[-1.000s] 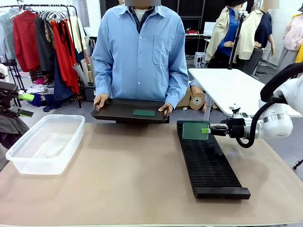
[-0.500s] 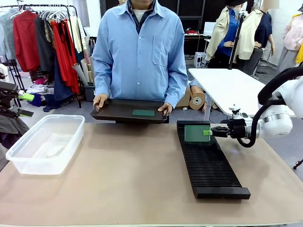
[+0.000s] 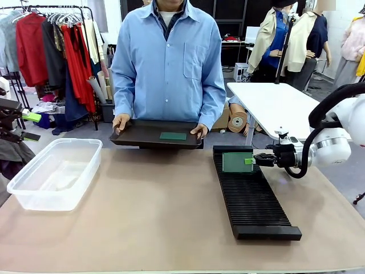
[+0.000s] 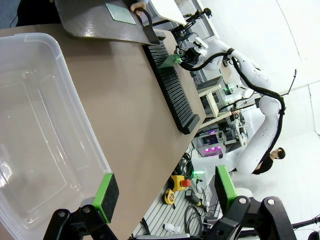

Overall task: Sort PCBs into racks and boxes based on the side picked up.
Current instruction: If the short side of the Blank PCB is picked up, insert it into the PCB Rack ; if the long side is picked up, place it in the Organizing box.

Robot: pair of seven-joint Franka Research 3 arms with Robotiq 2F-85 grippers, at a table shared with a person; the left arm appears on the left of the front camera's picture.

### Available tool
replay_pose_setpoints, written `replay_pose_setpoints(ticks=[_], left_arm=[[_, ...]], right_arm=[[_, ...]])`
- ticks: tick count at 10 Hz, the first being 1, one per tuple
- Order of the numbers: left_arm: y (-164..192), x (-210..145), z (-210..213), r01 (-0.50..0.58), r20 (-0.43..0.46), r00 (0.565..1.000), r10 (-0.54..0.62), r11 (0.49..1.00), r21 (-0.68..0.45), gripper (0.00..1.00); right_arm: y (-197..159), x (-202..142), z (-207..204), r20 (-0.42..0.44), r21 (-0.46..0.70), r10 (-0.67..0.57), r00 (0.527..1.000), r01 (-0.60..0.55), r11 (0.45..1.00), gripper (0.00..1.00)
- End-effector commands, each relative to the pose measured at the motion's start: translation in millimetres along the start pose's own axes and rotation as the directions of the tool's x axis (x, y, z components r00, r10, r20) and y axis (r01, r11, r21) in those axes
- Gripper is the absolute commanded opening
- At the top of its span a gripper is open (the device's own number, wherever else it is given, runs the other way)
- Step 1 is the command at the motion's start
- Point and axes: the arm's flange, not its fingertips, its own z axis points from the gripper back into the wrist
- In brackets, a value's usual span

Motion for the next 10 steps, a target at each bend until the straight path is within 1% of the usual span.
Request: replay_pose_setpoints(ticks=[1, 5, 8, 10], left_arm=[[-1.4, -1.0, 0.0, 0.003, -0.002, 1.000, -0.003, 1.000, 0.006, 1.00], [-1.4, -1.0, 0.0, 0.003, -0.002, 1.000, -0.003, 1.000, 0.006, 1.00], [-1.4, -1.0, 0.0, 0.003, -0.002, 1.000, -0.003, 1.000, 0.006, 1.00], [-1.4, -1.0, 0.0, 0.003, -0.002, 1.000, -0.003, 1.000, 0.006, 1.00]], right_arm=[[-4.5, 0.6, 2.3, -0.016, 0.028, 0.017, 1.000, -0.016, 0.999, 0.00], [-4.3, -2.7, 3.5, -0.004, 0.057, 0.011, 1.000, -0.011, 0.998, 0.00], [-5.4, -3.4, 1.7, 0.015, 0.054, 0.010, 1.000, -0.011, 0.998, 0.00], [-6.1, -3.5, -0.1, 0.012, 0.066, 0.011, 1.000, -0.012, 0.998, 0.00]])
